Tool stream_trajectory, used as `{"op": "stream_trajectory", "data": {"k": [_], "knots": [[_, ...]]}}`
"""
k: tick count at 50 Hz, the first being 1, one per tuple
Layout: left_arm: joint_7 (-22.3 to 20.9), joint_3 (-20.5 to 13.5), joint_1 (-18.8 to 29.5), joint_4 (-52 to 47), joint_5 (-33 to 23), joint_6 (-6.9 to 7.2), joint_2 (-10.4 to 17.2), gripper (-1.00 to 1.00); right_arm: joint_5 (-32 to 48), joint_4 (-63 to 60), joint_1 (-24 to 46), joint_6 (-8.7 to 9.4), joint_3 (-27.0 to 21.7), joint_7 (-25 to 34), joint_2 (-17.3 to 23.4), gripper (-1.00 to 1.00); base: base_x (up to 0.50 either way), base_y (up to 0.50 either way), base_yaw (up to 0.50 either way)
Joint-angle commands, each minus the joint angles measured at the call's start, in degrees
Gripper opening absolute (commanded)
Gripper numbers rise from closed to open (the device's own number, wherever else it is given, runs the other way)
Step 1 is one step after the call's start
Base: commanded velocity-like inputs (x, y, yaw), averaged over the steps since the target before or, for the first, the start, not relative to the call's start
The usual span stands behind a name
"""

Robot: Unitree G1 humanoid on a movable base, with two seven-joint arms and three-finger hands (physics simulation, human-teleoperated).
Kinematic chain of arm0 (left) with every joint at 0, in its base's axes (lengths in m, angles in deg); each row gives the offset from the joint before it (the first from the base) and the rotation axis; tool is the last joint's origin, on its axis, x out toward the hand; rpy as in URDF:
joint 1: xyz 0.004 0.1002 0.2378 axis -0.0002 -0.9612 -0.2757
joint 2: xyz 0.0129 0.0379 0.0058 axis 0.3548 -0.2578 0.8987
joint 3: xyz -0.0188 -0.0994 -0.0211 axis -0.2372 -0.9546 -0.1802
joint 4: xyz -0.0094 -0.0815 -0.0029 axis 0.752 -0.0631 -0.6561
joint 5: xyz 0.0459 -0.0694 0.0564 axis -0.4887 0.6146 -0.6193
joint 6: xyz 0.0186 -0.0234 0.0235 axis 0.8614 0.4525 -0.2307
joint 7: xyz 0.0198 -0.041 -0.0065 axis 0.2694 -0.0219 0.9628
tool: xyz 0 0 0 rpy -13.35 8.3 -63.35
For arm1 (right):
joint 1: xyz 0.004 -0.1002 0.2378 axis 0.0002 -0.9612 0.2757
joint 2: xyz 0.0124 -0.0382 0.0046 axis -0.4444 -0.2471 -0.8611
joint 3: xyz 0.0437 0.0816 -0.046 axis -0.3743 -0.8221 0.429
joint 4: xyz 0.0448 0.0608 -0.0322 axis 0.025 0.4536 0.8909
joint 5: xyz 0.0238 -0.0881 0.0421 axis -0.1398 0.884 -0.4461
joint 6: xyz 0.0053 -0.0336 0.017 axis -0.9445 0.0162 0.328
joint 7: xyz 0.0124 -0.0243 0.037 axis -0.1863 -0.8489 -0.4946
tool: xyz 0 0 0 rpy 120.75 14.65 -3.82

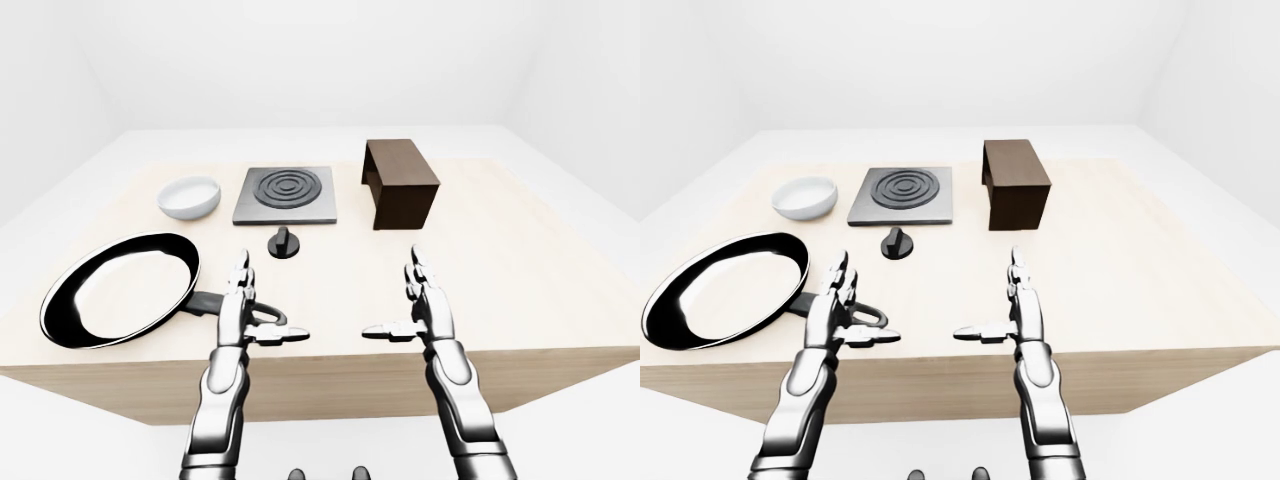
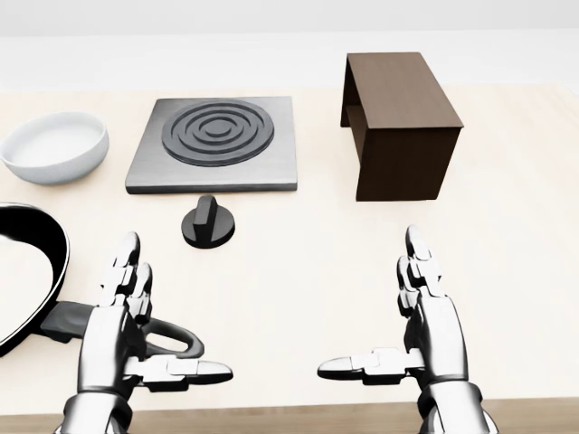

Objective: Turn on the stove.

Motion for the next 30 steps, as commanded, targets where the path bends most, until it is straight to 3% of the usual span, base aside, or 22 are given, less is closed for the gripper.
{"op": "stream_trajectory", "data": {"k": [1,5,8,16,18,21,26,30], "knots": [[-2.0,-1.2,-0.5,-0.7,0.9,0.55,0.6,1.0,0.0,0.3,0.0,-0.58,-1.1,1.3,0.6,1.0,0.0,0.0,0.0],[-1.9,-1.3,-0.4,-1.5,0.8,1.17,0.6,1.0,-0.4,0.8,0.3,-0.71,-1.2,1.4,0.6,1.0,0.0,0.0,0.0],[-1.9,-1.4,-0.6,-2.0,0.9,1.44,0.7,1.0,-0.5,-0.8,-0.2,0.21,-1.2,1.5,0.6,1.0,0.0,0.0,0.0],[-1.6,-1.7,0.0,-1.4,0.8,1.3,0.8,1.0,-1.9,-9.0,-1.8,3.64,-2.9,0.9,0.9,1.0,0.0,0.0,0.0],[-1.3,-1.7,-0.2,-0.8,0.4,0.34,0.8,1.0,-4.3,-12.0,-2.3,5.09,-5.6,0.1,1.1,1.0,0.0,0.0,0.0],[-1.2,-1.6,-0.7,-0.9,0.1,-0.3,0.7,1.0,-6.5,-15.4,-3.3,5.25,-9.2,-0.5,2.0,1.0,0.0,0.0,0.0],[-1.1,-1.9,-0.7,-2.7,0.3,1.16,0.9,1.0,-8.0,-16.9,-3.5,5.25,-12.3,-0.2,2.7,1.0,0.0,0.0,0.0],[-1.0,-2.0,-0.5,-2.4,0.2,0.99,0.8,1.0,-8.1,-18.5,-3.8,5.25,-12.8,-0.3,2.6,1.0,0.0,0.0,0.0]]}}
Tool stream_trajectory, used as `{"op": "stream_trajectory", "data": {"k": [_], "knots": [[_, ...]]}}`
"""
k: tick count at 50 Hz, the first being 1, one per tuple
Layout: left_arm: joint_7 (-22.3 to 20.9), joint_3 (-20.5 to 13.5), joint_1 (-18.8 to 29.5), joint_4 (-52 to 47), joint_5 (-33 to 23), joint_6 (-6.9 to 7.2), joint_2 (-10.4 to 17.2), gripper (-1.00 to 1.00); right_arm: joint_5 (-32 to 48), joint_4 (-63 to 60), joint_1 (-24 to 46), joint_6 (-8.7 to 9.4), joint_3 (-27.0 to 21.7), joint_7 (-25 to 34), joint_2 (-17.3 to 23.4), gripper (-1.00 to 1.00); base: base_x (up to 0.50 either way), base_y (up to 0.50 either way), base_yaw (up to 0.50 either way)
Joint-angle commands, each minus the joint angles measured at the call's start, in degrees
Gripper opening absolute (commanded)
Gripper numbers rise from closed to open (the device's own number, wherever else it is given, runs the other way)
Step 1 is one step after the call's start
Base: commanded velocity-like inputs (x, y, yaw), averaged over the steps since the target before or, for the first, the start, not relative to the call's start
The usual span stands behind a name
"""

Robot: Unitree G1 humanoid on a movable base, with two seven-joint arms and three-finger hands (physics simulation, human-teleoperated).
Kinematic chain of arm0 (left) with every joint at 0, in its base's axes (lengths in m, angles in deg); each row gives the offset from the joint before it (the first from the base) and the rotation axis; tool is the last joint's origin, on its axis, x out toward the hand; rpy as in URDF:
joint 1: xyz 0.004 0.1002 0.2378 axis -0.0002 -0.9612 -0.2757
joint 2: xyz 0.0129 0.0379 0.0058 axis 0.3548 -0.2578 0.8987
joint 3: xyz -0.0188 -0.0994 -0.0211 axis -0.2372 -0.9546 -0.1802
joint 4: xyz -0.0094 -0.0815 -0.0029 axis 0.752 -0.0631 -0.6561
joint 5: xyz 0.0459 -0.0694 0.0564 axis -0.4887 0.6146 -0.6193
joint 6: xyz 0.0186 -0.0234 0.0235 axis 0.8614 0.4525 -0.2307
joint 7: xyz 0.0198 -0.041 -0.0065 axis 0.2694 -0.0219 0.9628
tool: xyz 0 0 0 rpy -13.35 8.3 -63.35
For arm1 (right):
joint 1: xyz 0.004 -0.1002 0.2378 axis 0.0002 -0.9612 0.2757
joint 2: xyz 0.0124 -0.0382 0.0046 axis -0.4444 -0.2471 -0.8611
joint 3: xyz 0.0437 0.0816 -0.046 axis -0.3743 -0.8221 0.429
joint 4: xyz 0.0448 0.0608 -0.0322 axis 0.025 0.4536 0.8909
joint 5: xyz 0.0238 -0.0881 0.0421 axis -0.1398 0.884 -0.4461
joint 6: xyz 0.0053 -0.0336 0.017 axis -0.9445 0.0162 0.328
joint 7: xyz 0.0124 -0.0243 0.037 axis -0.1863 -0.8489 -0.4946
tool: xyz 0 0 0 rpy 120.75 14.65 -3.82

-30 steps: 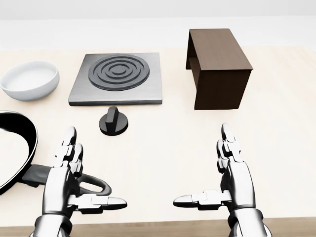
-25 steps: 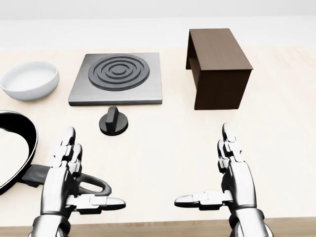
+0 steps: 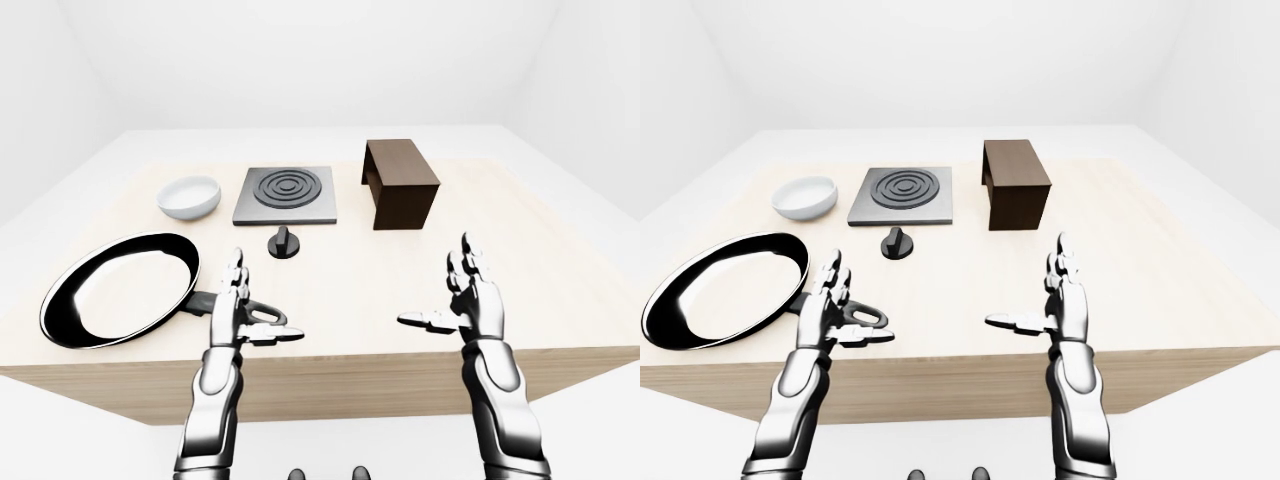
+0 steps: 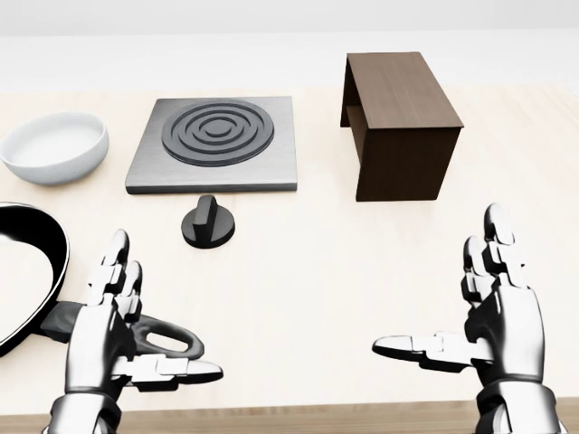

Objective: Turn on the stove.

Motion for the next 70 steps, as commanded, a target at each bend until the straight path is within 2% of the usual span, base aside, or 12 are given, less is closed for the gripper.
{"op": "stream_trajectory", "data": {"k": [1,16,24,28,33,44,60,70], "knots": [[0.2,-0.3,0.0,-0.7,-0.1,0.26,0.1,1.0,-2.9,-6.9,-1.3,0.33,-5.0,-0.4,0.8,1.0,0.0,0.0,0.0],[0.2,-0.2,-0.1,-0.7,-0.2,0.19,0.0,1.0,-4.8,-11.6,-2.0,0.33,-7.2,-0.7,0.5,1.0,0.0,0.0,0.0],[0.2,-0.2,-0.1,-0.1,-0.3,-0.38,0.1,1.0,-4.3,-11.5,-2.1,0.33,-6.6,-0.2,0.4,1.0,0.0,0.0,0.0],[0.3,0.0,0.1,1.8,-0.5,-1.55,0.0,1.0,-4.1,-11.3,-2.0,0.33,-6.0,0.3,0.3,1.0,0.0,0.0,0.0],[0.4,0.2,0.0,1.4,-0.6,-1.36,0.0,1.0,-4.3,-11.7,-2.1,0.33,-5.5,1.5,0.3,1.0,0.0,0.0,0.0],[0.7,0.2,0.3,2.8,-0.9,-2.3,0.0,1.0,-3.9,-11.6,-2.2,0.33,-5.2,2.2,0.2,1.0,0.09,0.0,0.0],[0.9,0.2,0.3,2.6,-1.1,-2.14,-0.1,1.0,-4.0,-11.8,-2.3,0.33,-5.2,2.6,0.2,1.0,0.18,0.0,0.0],[0.9,0.2,0.4,3.2,-1.1,-2.6,-0.1,1.0,-3.8,-12.1,-2.6,0.33,-4.8,3.1,0.1,1.0,0.19,0.0,0.0]]}}
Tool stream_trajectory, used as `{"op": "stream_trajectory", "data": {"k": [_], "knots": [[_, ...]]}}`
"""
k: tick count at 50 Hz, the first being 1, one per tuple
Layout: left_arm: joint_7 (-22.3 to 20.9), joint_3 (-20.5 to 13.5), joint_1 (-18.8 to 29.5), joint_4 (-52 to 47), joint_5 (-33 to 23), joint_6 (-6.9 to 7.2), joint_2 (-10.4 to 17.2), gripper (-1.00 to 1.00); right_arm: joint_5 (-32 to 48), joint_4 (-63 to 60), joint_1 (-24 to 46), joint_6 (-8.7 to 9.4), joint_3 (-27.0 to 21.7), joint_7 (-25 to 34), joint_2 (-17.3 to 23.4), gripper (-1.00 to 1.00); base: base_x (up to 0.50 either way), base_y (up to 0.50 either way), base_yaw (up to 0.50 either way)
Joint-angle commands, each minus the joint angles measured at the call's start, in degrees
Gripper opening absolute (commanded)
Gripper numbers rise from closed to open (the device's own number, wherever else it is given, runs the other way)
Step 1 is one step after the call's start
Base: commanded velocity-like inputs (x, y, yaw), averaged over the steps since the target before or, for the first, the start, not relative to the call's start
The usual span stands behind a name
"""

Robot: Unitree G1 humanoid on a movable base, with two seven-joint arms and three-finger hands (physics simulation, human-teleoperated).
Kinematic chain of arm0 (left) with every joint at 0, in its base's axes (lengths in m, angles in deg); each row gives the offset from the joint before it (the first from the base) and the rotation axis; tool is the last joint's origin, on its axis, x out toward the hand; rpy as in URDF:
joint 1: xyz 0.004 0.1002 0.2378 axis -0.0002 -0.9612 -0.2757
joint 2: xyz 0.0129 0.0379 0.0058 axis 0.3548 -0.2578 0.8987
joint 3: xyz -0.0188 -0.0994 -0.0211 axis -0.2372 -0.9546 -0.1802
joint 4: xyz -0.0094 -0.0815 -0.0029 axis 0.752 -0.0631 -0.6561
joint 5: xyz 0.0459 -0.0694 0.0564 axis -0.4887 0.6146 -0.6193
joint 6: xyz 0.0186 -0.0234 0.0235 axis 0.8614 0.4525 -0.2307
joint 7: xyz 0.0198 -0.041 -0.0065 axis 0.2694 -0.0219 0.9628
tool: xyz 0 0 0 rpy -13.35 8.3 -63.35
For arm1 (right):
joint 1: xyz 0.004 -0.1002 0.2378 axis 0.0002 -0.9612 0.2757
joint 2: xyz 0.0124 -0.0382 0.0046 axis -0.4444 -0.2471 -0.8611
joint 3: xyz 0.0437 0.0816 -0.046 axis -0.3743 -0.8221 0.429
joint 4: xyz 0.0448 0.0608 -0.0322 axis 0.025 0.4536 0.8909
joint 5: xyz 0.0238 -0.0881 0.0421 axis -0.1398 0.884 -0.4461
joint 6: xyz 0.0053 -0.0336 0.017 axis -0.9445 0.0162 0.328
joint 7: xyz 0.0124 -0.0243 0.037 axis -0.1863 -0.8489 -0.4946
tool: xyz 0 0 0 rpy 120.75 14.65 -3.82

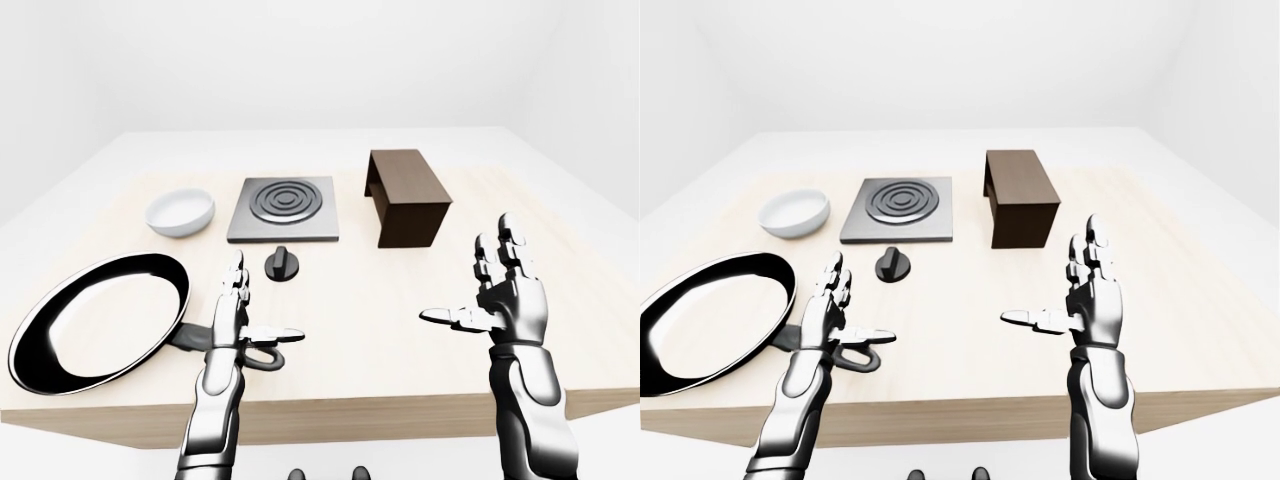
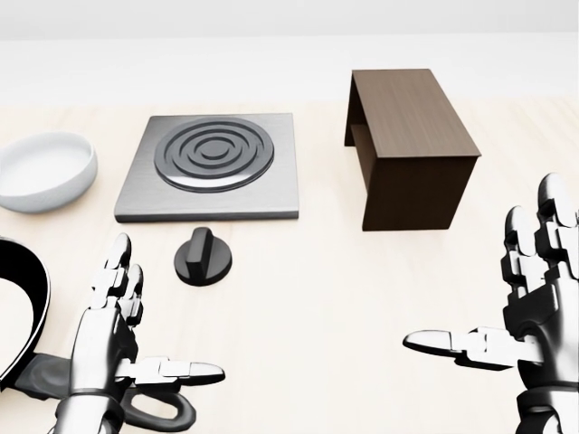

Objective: Turn on the stove.

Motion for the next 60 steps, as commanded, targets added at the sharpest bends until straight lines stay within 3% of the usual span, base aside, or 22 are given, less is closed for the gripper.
{"op": "stream_trajectory", "data": {"k": [1,9,34,44,50,53,60], "knots": [[0.1,0.0,0.1,0.4,-0.1,-0.32,0.0,1.0,0.1,-0.4,-0.2,0.0,0.2,0.5,-0.1,1.0,0.2,0.0,0.0],[0.1,-0.1,0.3,1.6,0.0,-1.18,0.1,1.0,0.5,0.4,-0.6,0.0,0.7,1.0,-0.3,1.0,0.2,0.0,0.0],[0.4,-0.1,0.5,2.6,-0.2,-1.94,0.1,1.0,0.7,0.7,-1.0,0.0,1.0,1.9,-0.4,1.0,0.22,0.0,0.0],[0.6,0.1,0.8,4.1,-0.6,-3.05,0.0,1.0,2.7,1.2,-1.7,0.0,1.5,1.9,-0.7,1.0,0.15,0.0,0.0],[0.9,0.5,1.5,4.1,-1.1,-2.47,-0.1,1.0,1.8,0.6,-1.8,0.0,1.3,2.0,-0.8,1.0,0.0,0.0,0.0],[1.2,0.2,3.1,6.3,-1.2,-2.95,0.1,1.0,1.7,0.7,-1.8,0.0,1.4,2.1,-0.8,1.0,0.0,0.0,0.0],[2.2,0.0,7.1,10.0,-1.2,-2.03,0.3,1.0,1.3,0.8,-1.8,0.0,1.3,2.3,-0.7,1.0,0.0,0.0,0.0]]}}
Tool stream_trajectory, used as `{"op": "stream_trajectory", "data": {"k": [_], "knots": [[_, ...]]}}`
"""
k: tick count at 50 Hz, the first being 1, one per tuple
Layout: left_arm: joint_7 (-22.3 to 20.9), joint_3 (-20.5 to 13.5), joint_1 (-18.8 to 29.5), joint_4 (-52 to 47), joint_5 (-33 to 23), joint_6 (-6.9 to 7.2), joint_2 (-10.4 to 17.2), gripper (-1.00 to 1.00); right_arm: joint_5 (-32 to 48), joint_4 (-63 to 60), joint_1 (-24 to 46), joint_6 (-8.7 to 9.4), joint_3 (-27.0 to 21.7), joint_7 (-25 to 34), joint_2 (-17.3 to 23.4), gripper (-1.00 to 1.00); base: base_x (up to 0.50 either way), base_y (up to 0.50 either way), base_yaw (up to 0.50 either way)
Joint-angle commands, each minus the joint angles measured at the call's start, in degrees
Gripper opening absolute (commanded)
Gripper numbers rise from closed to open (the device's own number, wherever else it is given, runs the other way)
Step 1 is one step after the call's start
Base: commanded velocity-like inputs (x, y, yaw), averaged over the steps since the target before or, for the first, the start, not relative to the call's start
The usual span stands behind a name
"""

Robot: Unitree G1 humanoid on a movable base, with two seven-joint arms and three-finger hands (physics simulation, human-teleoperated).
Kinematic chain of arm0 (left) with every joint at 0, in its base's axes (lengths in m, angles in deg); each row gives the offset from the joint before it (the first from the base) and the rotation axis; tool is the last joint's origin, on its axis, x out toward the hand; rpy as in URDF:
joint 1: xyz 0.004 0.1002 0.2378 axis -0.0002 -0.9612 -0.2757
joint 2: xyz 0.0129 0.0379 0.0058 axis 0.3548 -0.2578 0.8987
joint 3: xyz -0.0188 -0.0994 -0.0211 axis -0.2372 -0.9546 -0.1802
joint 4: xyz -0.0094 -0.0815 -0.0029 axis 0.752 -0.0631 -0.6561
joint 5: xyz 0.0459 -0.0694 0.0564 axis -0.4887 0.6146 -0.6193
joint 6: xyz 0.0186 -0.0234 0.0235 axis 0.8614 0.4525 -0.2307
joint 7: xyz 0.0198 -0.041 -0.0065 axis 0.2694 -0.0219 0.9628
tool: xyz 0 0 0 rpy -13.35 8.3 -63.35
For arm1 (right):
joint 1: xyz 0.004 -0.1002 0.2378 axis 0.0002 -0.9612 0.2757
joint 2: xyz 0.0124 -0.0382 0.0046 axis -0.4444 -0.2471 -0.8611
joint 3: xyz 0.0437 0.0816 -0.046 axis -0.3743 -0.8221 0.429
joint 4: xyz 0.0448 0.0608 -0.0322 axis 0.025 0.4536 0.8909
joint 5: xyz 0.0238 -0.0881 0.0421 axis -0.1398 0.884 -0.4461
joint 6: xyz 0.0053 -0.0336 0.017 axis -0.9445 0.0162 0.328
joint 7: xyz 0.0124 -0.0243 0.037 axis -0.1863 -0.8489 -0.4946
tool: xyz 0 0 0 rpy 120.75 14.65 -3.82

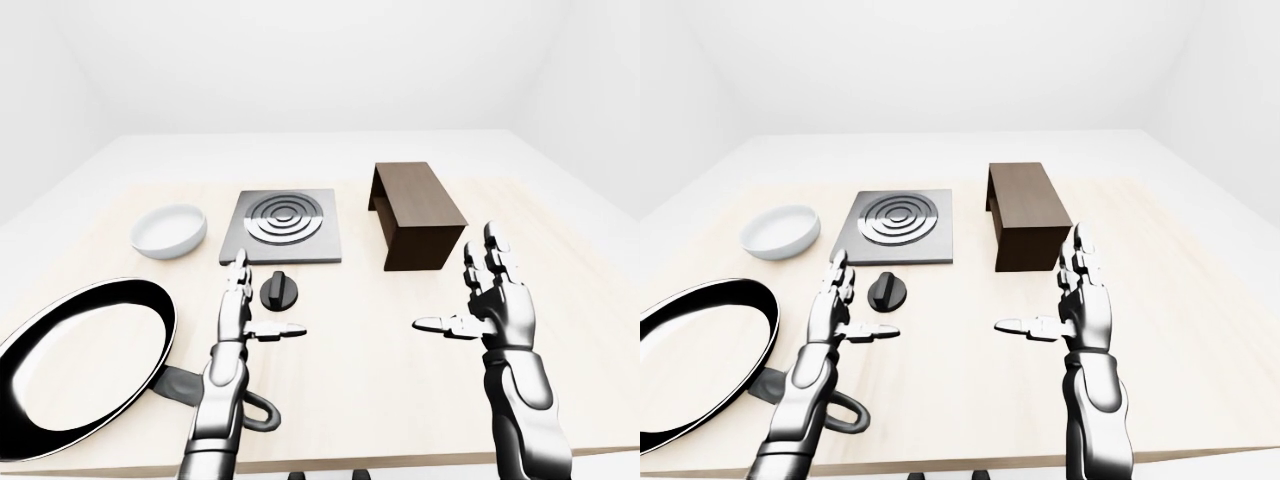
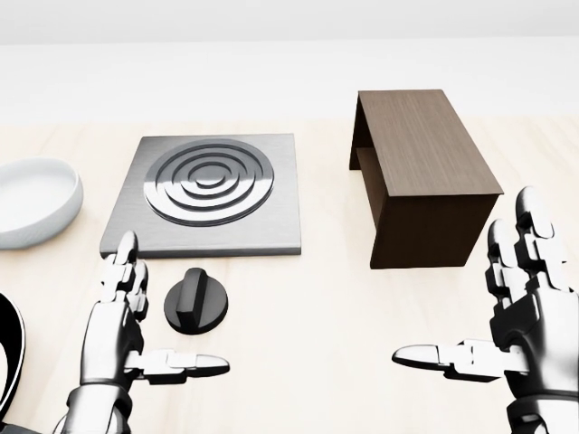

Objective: Turn on the stove.

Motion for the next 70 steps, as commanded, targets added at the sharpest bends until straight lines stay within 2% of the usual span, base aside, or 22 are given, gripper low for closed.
{"op": "stream_trajectory", "data": {"k": [1,4,7,25,42,55,70], "knots": [[1.0,0.0,4.1,4.1,-0.2,0.5,0.2,1.0,-0.4,-0.3,-0.2,0.0,0.0,0.3,0.0,1.0,0.0,0.0,0.0],[0.8,0.2,4.5,5.3,0.0,0.29,0.1,1.0,-0.5,-0.2,-0.2,0.0,0.0,0.4,0.0,1.0,0.0,0.0,0.0],[1.1,0.6,5.0,7.8,-0.6,-0.95,-0.1,1.0,-0.5,-0.6,-0.3,0.0,0.0,0.4,-0.1,1.0,0.0,0.0,0.0],[0.7,1.9,7.2,20.8,-2.2,-0.95,-0.9,1.0,-0.9,0.6,-0.4,0.0,-0.4,0.5,-0.1,1.0,0.0,0.0,0.0],[0.9,2.0,8.3,25.8,-2.8,-0.95,-0.9,1.0,-0.9,1.2,-0.6,-0.43,-0.4,0.6,-0.1,1.0,0.0,0.0,0.0],[0.2,2.9,6.1,22.5,-3.6,-0.95,-1.4,1.0,-0.9,1.3,-0.6,-0.58,-0.3,0.7,-0.1,1.0,0.0,0.0,0.0],[-3.3,5.8,-1.3,6.3,-4.3,-0.95,-2.3,1.0,-0.9,0.7,-0.5,0.0,-0.3,0.6,-0.1,1.0,0.0,0.0,0.0]]}}
